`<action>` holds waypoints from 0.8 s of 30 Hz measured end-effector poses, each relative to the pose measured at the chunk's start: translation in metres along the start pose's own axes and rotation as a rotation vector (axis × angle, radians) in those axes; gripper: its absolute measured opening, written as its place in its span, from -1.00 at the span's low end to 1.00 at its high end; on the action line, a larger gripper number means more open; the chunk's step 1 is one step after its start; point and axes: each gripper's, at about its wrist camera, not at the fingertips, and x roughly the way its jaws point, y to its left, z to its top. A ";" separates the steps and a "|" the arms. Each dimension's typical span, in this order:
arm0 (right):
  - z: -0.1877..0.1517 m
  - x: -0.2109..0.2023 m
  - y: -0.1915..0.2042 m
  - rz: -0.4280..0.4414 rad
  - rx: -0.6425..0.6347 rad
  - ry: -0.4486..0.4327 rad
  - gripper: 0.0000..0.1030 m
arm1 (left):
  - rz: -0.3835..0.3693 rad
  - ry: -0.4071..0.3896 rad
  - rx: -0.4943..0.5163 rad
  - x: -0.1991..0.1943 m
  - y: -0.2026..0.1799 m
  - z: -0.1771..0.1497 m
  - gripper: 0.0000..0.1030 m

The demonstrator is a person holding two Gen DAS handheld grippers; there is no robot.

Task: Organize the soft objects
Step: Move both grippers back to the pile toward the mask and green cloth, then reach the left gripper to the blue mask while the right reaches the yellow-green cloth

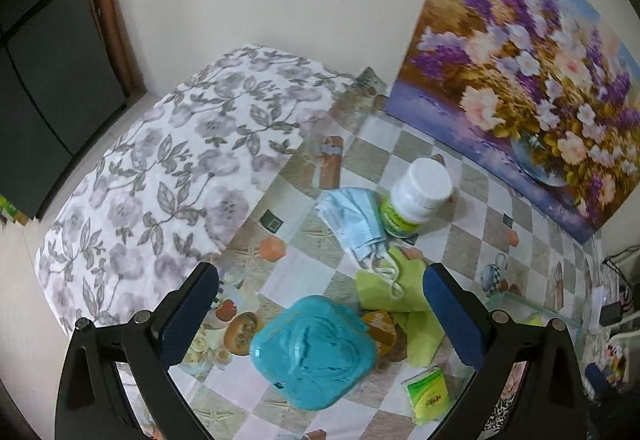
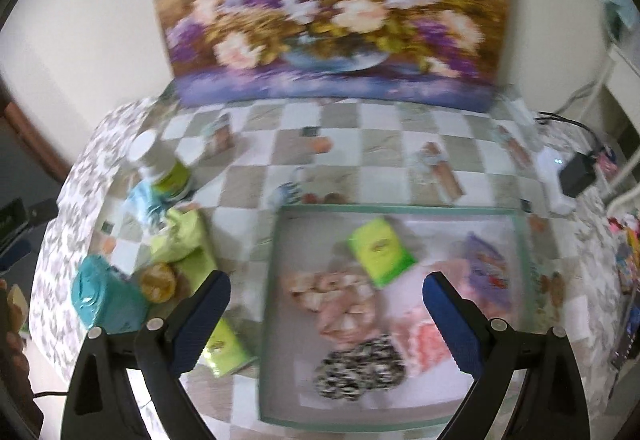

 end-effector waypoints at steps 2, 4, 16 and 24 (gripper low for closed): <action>0.000 0.006 0.016 0.032 -0.027 0.011 0.91 | -0.002 0.007 -0.011 0.003 0.009 0.002 0.98; 0.000 0.012 0.029 0.063 -0.051 0.021 0.91 | 0.001 0.015 -0.018 0.006 0.015 0.004 0.98; 0.000 0.059 0.069 0.140 -0.079 0.090 0.91 | -0.129 0.155 -0.057 0.056 0.023 0.013 0.98; 0.002 0.077 0.084 0.163 -0.118 0.094 0.91 | -0.115 0.213 0.042 0.078 0.013 0.026 0.98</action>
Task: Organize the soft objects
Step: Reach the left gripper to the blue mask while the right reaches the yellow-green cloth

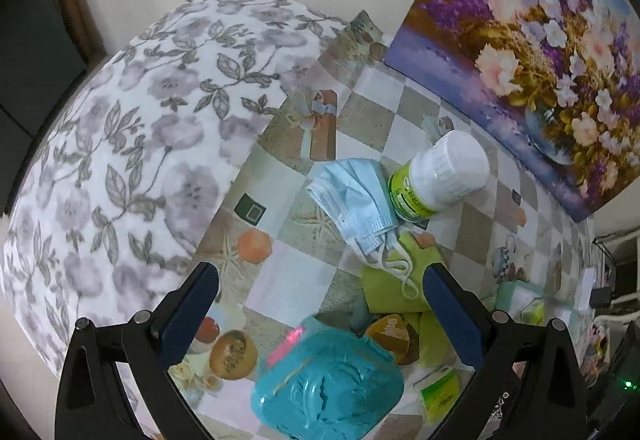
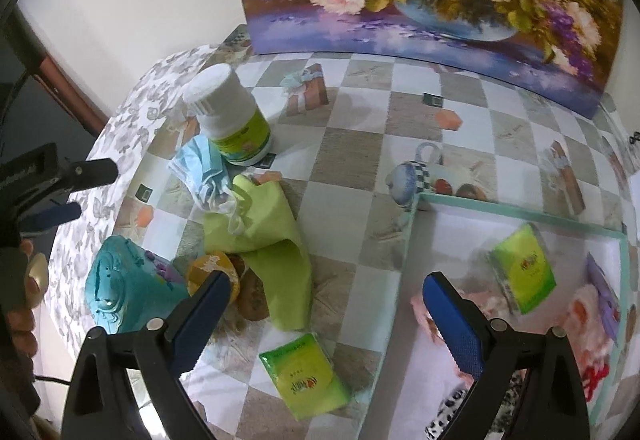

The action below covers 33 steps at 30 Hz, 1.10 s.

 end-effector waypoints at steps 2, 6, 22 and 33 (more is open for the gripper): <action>0.002 0.003 0.003 0.006 -0.009 -0.003 0.91 | 0.001 0.026 0.015 0.006 0.000 0.006 0.98; 0.006 0.011 0.008 0.013 -0.022 -0.005 0.91 | 0.002 0.089 0.014 0.020 0.003 0.017 0.98; 0.017 0.059 0.013 0.121 0.003 0.041 0.36 | -0.044 0.278 -0.118 0.072 0.019 0.052 0.98; 0.017 0.083 0.019 0.151 -0.011 0.069 0.08 | 0.021 0.335 -0.010 0.103 -0.019 0.062 0.98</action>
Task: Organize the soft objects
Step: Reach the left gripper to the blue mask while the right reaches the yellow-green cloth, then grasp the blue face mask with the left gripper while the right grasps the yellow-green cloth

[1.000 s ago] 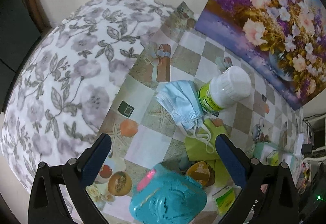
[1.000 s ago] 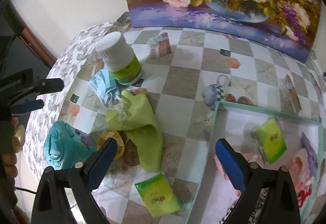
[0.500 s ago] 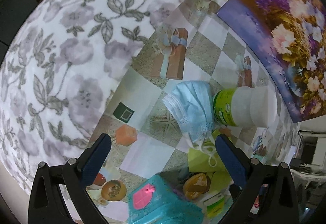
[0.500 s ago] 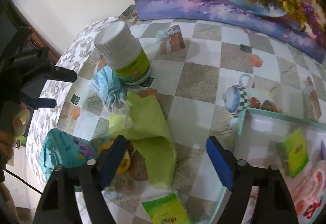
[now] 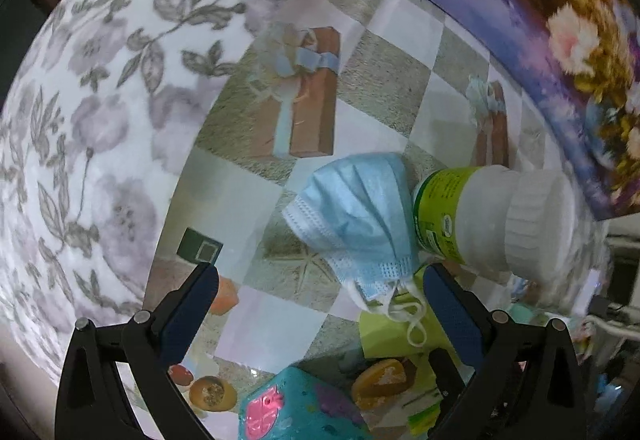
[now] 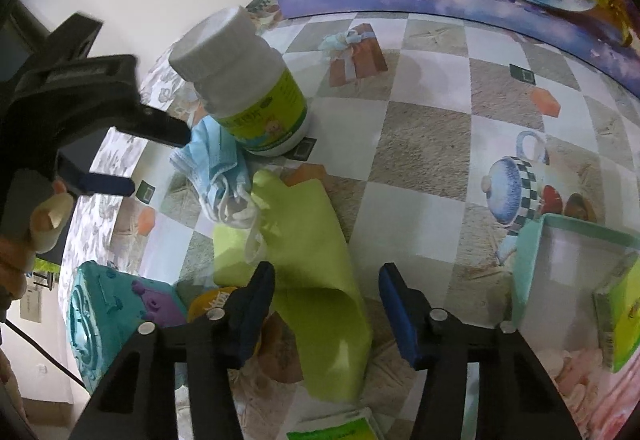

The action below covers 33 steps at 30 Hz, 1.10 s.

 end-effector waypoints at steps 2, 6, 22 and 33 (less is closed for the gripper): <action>0.000 0.002 -0.001 0.001 0.000 -0.002 0.05 | 0.021 0.007 0.046 0.004 -0.013 0.001 0.98; 0.002 0.002 -0.005 0.010 0.013 -0.010 -0.13 | 0.058 0.007 0.113 0.013 -0.033 0.001 0.98; 0.000 0.001 -0.008 0.010 0.009 -0.011 -0.36 | 0.350 -0.055 0.325 0.043 -0.103 0.006 0.97; -0.002 -0.004 -0.014 0.014 0.013 -0.012 -0.58 | 0.353 -0.047 0.338 0.045 -0.111 0.002 0.44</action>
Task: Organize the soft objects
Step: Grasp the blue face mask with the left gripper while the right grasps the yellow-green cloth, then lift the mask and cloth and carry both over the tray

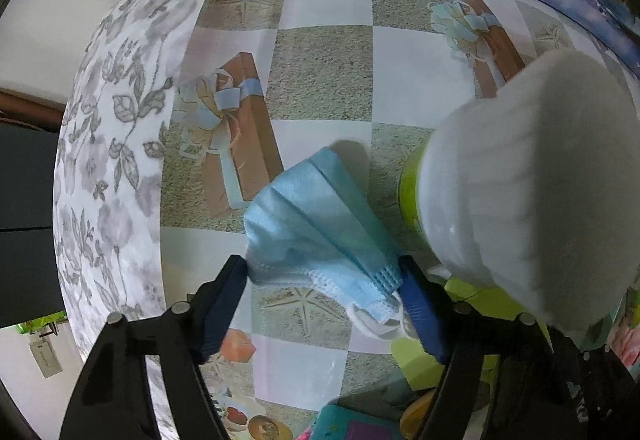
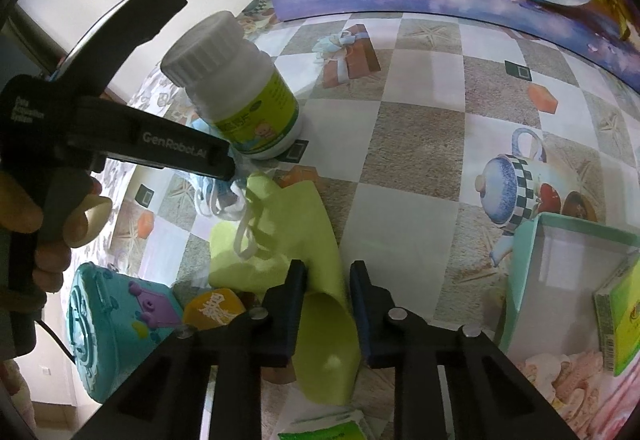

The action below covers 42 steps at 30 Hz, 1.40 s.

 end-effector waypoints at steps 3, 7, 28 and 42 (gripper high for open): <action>0.000 0.000 -0.002 0.001 0.009 0.000 -0.66 | 0.015 -0.011 0.010 -0.004 0.005 -0.003 0.20; -0.001 -0.001 -0.008 0.002 0.029 0.000 -0.77 | 0.034 -0.020 0.010 -0.010 0.006 -0.005 -0.12; -0.004 -0.040 -0.013 0.017 0.061 -0.048 -0.88 | -0.034 -0.090 -0.103 -0.034 0.066 -0.052 -0.88; -0.010 -0.082 0.000 0.036 0.042 -0.115 -0.88 | -0.099 -0.232 -0.180 -0.097 0.083 -0.085 -0.88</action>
